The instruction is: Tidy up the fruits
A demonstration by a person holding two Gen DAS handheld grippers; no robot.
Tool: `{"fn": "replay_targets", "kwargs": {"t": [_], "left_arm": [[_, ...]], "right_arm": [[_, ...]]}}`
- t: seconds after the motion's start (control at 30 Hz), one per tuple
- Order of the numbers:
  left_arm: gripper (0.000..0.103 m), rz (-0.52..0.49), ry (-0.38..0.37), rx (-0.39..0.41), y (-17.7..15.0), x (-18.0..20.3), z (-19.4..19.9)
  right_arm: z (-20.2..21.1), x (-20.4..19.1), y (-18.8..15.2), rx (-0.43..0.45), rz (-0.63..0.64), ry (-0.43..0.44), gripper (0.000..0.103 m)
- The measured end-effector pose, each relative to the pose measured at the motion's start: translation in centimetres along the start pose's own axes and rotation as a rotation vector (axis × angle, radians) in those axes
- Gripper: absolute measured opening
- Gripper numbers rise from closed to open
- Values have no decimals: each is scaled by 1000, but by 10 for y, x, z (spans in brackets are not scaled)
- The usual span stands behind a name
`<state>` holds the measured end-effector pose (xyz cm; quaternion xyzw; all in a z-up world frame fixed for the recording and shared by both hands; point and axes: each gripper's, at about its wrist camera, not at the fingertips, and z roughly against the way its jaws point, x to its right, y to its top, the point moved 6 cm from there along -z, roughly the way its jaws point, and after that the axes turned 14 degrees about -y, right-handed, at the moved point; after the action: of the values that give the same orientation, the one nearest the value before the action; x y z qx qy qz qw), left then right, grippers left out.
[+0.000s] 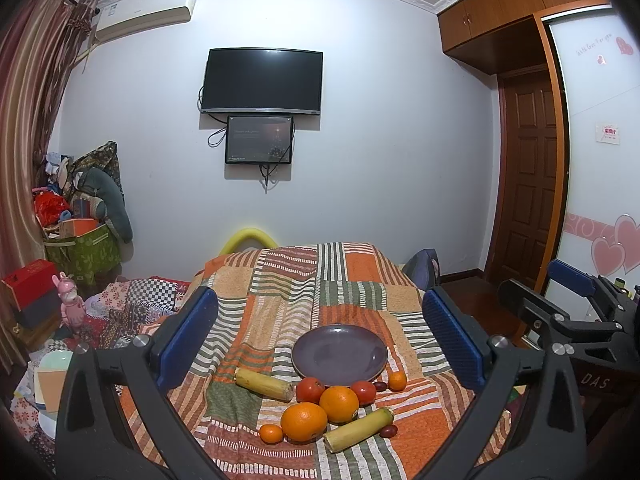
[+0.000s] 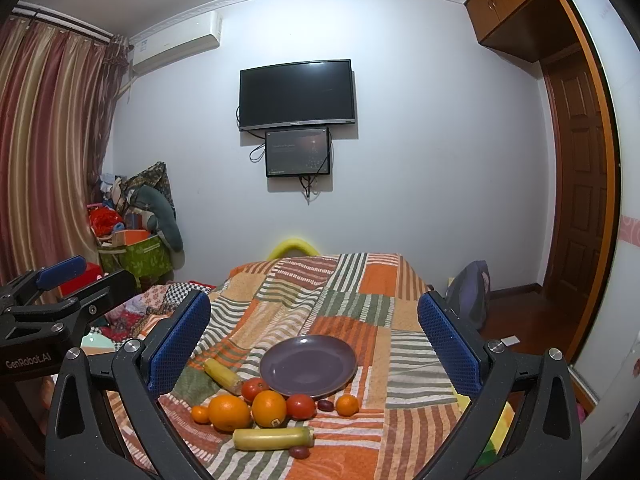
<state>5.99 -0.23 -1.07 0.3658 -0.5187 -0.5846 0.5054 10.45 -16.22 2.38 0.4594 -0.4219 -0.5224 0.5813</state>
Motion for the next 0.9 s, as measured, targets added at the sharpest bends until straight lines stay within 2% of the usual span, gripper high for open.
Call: {"fn": "replay_targets", "kwargs": {"t": [0.9], "left_arm": [[103,-29,2,-4,-2,4,-3]], "right_arm": [[-2,-1,-2,-20,-12,27,103]]}}
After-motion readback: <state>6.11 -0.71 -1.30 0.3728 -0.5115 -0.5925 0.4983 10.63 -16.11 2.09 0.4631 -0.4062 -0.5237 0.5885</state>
